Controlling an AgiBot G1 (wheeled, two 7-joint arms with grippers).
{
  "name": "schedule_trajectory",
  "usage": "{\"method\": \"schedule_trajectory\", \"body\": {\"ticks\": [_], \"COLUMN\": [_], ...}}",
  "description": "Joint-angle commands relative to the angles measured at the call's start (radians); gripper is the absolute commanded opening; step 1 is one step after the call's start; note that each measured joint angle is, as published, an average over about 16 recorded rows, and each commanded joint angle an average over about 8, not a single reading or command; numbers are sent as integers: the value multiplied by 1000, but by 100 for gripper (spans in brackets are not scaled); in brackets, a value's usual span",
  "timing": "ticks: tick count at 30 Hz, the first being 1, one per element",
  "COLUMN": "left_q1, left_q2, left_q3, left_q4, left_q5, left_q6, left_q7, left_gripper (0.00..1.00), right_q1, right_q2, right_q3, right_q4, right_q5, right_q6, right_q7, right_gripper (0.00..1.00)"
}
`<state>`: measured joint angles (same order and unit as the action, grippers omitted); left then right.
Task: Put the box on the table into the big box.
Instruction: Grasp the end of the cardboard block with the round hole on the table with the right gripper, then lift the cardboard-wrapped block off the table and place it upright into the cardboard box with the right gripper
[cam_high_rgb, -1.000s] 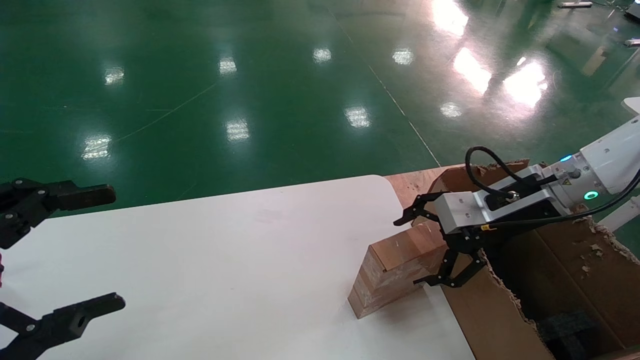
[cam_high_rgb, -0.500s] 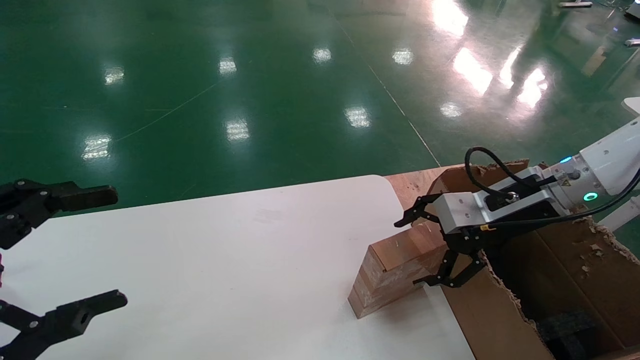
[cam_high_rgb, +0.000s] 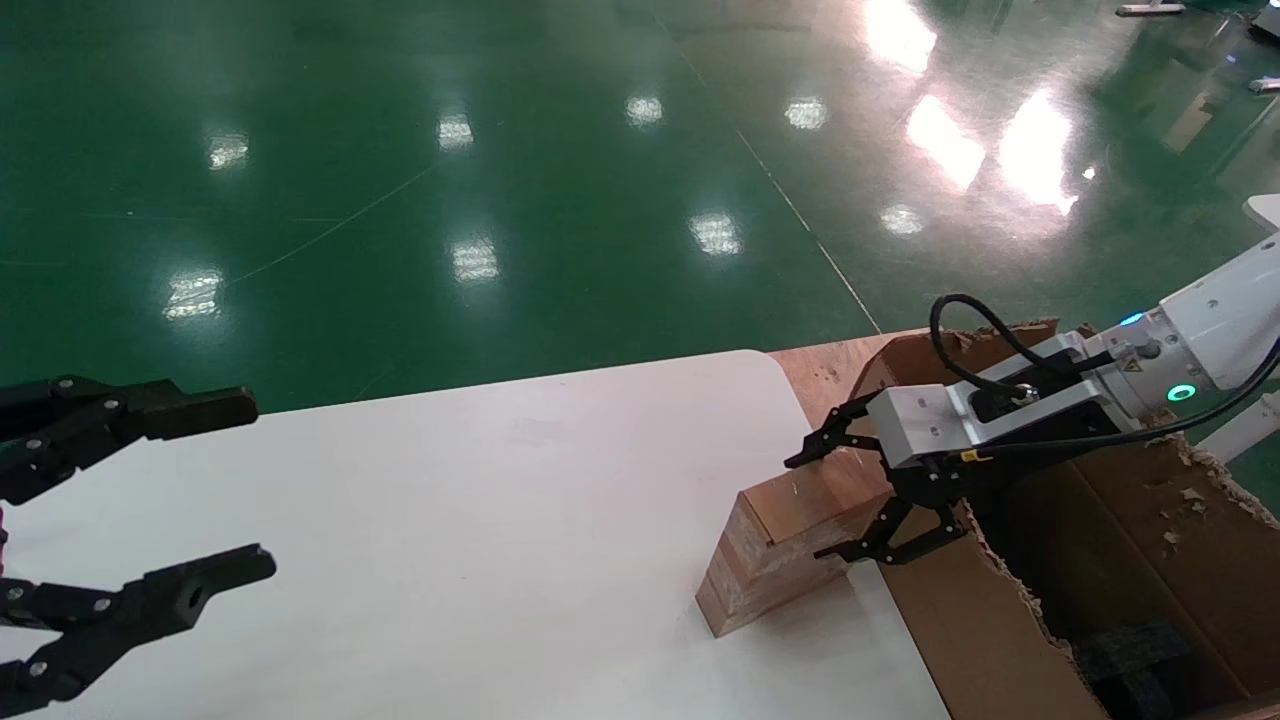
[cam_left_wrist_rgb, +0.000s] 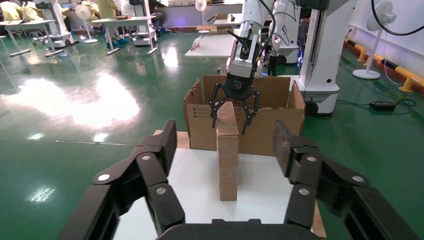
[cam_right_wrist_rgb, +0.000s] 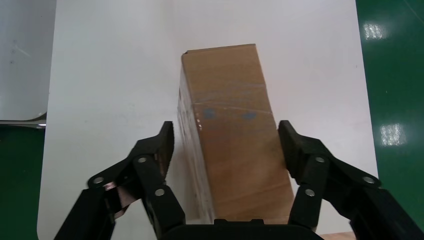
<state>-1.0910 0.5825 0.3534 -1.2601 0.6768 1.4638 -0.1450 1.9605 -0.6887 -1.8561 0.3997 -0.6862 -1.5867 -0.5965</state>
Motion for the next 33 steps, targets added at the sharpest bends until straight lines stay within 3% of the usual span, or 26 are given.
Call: {"method": "schedule_trajectory", "body": {"ticks": [1, 12, 22, 27, 33], "left_q1": [0, 0, 0, 0, 0], "left_q2": [0, 0, 0, 0, 0], "left_q3": [0, 0, 0, 0, 0], "left_q4": [0, 0, 0, 0, 0], "left_q5": [0, 0, 0, 0, 0], "left_q6": [0, 0, 0, 0, 0], "left_q7": [0, 0, 0, 0, 0], "left_gripper": [0, 0, 0, 0, 0], "right_q1": [0, 16, 120, 230, 473], "right_q2": [0, 7, 63, 94, 156], "right_q3": [0, -6, -25, -33, -43], "right_q4": [0, 15, 125, 167, 226], "right_q5": [0, -1, 68, 78, 7], "right_q6": [0, 9, 1, 3, 2], "right_q7": [0, 35, 309, 431, 536], "right_gripper": [0, 0, 0, 0, 0]}}
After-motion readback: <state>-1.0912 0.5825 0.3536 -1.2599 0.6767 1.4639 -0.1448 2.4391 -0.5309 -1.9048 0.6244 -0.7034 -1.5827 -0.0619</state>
